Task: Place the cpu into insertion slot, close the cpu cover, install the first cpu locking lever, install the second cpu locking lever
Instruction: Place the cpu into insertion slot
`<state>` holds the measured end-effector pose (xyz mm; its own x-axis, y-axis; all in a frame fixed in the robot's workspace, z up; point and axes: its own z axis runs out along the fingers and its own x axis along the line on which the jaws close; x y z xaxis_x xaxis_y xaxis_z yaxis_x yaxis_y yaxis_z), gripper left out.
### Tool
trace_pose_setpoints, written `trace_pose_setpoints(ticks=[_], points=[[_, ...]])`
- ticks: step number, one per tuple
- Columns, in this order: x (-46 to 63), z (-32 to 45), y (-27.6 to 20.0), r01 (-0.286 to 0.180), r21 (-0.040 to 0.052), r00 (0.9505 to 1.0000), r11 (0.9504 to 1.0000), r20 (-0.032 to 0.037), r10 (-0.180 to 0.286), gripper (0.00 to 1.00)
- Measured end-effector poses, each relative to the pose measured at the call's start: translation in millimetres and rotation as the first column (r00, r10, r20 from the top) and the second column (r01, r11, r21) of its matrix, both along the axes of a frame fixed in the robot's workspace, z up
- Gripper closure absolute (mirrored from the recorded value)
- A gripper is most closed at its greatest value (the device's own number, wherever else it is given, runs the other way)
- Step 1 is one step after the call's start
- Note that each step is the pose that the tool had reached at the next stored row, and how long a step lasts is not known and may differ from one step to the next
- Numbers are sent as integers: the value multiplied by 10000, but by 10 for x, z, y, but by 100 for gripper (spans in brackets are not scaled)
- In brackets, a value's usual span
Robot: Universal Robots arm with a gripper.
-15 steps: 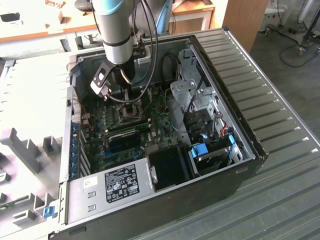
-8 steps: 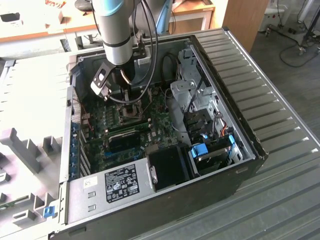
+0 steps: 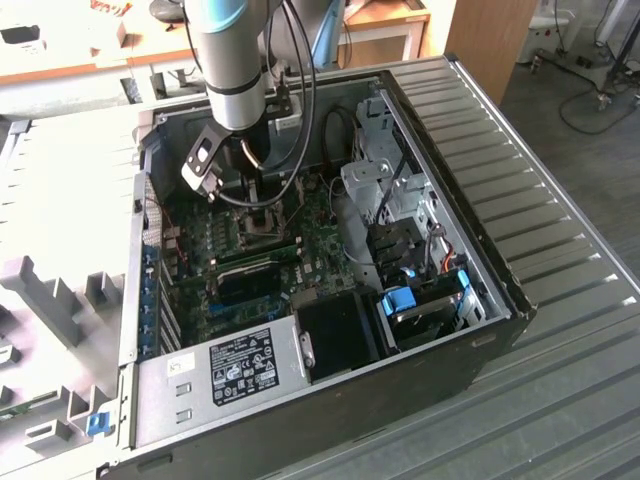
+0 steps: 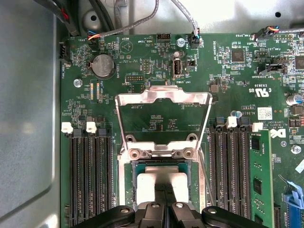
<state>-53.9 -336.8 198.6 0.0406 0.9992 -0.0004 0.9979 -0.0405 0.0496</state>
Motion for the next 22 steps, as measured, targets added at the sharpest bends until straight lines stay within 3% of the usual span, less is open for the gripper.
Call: trace_pose_setpoints(ticks=[6,15,22], points=[[2,17,4,0,24,10000,10000,15,0,89],[0,162,0,-1,1,10000,10000,1,1,89],[0,323,0,0,-2,10000,10000,0,0,89]])
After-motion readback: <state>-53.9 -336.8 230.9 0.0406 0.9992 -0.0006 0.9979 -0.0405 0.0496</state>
